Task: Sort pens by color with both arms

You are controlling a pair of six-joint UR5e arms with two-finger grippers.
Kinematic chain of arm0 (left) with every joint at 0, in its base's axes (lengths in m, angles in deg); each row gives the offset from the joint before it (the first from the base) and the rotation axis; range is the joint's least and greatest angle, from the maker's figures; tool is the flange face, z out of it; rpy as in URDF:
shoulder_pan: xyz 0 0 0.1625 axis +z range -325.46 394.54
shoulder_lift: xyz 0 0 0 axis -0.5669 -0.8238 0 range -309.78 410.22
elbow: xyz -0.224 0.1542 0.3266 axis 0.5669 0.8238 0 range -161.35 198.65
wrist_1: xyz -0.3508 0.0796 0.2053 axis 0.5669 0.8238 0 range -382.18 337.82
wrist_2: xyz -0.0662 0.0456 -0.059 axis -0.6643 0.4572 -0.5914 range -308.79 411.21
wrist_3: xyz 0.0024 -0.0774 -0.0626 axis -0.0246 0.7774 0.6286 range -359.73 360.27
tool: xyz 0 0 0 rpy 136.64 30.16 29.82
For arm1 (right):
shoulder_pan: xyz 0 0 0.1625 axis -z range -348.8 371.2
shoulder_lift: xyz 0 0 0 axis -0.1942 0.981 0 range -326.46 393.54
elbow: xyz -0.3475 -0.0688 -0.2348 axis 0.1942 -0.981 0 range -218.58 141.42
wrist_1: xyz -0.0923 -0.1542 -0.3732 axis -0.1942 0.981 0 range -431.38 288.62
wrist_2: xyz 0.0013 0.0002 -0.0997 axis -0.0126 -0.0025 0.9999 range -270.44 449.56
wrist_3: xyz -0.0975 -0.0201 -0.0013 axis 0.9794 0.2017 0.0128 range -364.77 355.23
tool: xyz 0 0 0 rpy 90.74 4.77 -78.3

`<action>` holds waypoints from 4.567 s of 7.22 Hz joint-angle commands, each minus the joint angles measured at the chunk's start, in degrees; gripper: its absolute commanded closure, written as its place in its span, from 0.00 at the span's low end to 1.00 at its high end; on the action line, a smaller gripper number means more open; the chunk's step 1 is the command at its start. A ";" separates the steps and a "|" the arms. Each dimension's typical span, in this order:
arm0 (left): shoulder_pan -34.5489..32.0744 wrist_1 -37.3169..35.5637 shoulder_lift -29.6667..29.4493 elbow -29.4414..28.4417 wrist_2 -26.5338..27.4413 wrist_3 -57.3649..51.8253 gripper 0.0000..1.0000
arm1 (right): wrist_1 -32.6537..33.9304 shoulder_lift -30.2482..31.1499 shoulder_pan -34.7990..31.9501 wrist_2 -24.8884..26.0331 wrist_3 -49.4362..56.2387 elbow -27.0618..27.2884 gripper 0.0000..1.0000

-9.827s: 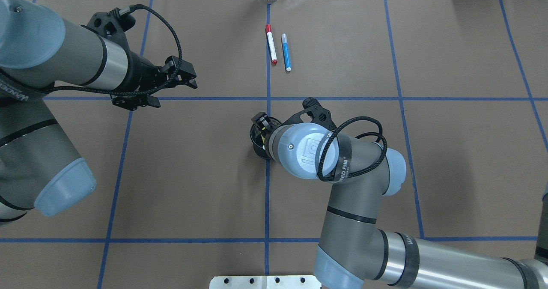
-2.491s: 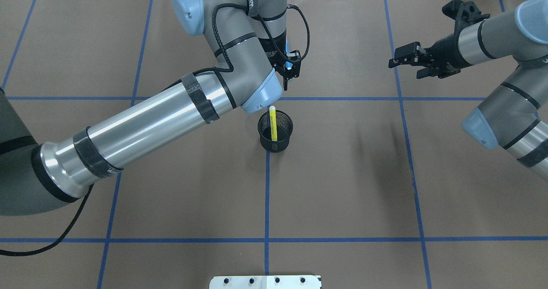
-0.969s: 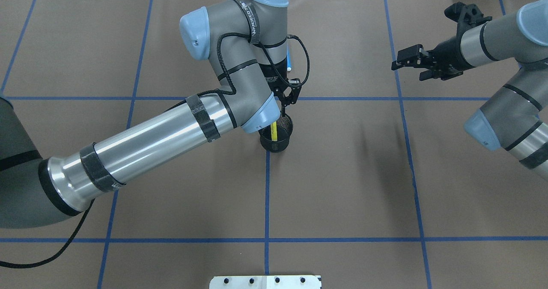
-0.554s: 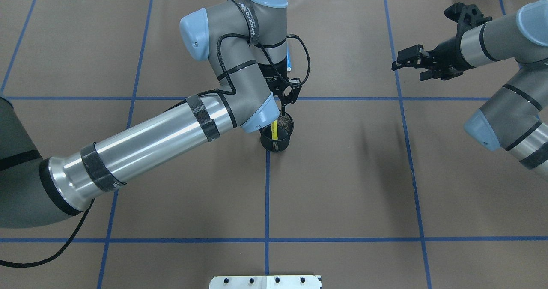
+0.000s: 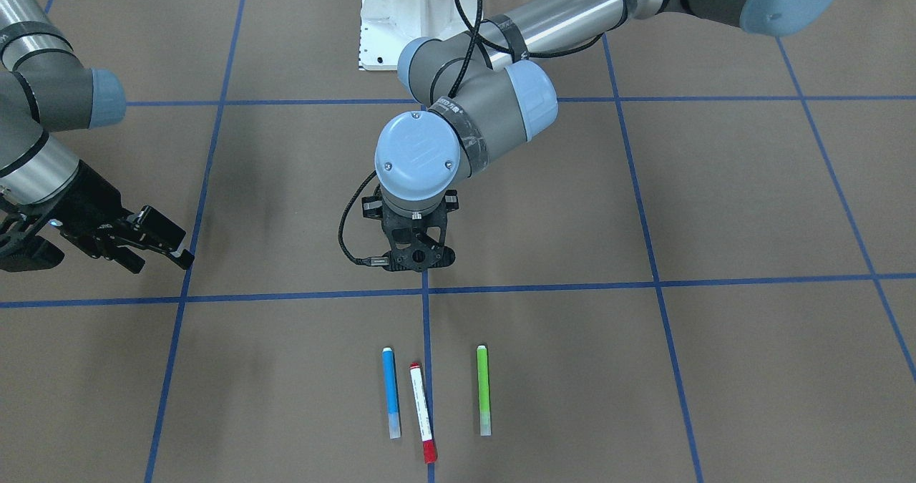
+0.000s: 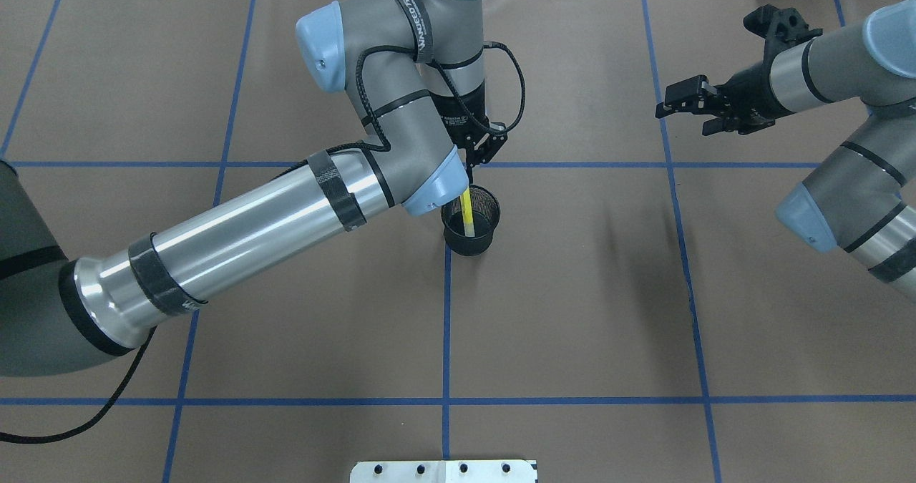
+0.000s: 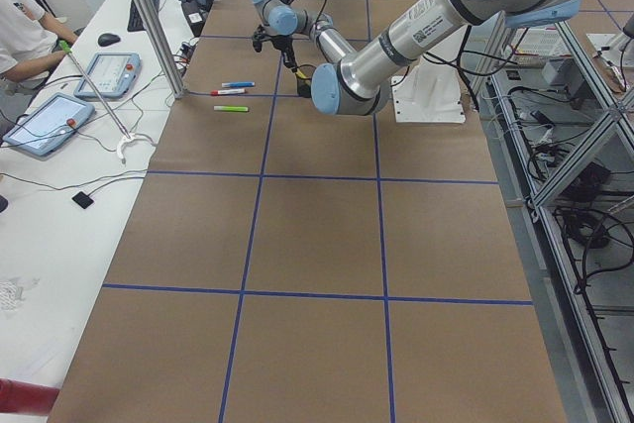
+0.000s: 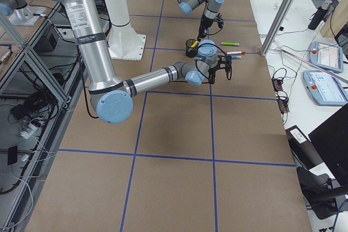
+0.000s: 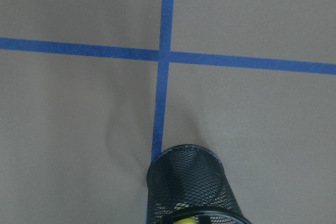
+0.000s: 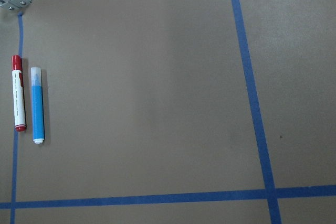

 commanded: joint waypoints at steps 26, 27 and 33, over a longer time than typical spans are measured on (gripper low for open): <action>-20.74 33.04 64.62 42.12 13.92 -32.22 0.01 | 0.61 10.54 -17.08 -5.39 29.20 -5.10 0.00; -24.46 27.99 67.28 39.75 10.37 -41.66 0.01 | 0.79 10.90 -21.84 -9.01 37.53 -9.13 0.00; -31.09 10.88 67.66 41.66 -1.09 -46.76 0.00 | 25.38 9.67 -27.60 -14.93 64.60 -11.11 0.00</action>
